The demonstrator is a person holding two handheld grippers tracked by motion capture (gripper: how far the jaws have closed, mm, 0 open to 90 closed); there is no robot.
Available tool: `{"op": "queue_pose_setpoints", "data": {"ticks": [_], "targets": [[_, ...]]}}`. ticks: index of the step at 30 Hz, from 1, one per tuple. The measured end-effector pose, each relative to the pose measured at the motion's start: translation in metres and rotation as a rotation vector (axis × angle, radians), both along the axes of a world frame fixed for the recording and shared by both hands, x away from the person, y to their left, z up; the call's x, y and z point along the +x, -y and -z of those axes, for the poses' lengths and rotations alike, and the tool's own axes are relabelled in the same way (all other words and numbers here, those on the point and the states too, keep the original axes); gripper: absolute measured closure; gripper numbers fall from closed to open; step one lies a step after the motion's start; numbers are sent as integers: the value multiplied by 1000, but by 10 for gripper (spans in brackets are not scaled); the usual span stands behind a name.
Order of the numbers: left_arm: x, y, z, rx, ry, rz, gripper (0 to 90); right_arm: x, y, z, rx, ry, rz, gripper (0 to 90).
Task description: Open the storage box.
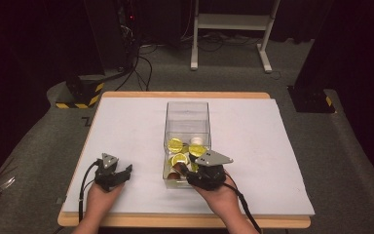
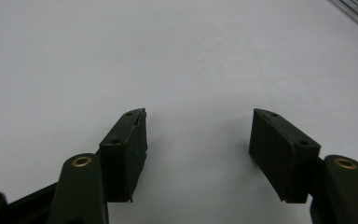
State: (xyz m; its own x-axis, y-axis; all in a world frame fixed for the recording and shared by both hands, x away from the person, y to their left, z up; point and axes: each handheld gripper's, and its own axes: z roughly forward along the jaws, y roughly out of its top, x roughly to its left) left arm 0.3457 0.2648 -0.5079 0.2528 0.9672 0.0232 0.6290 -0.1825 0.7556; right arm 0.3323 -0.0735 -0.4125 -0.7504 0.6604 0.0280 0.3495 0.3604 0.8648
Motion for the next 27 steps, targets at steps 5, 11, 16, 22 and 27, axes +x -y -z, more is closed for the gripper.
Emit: {"op": "queue_pose_setpoints", "data": {"ticks": [5,11,16,22,27], "targets": [[0,0,0,-1,0,-1,369,0,-4,1,-6,-3,-10,519],[0,0,0,0,0,-1,369,0,-9,2,-13,-10,-16,507],[0,0,0,-1,0,0,370,0,-11,2,-13,-11,-22,497],[0,0,0,-2,0,0,369,1,-15,3,-19,-24,-24,464],[0,0,0,-2,0,0,369,2,-16,3,-24,-30,-25,444]]}}
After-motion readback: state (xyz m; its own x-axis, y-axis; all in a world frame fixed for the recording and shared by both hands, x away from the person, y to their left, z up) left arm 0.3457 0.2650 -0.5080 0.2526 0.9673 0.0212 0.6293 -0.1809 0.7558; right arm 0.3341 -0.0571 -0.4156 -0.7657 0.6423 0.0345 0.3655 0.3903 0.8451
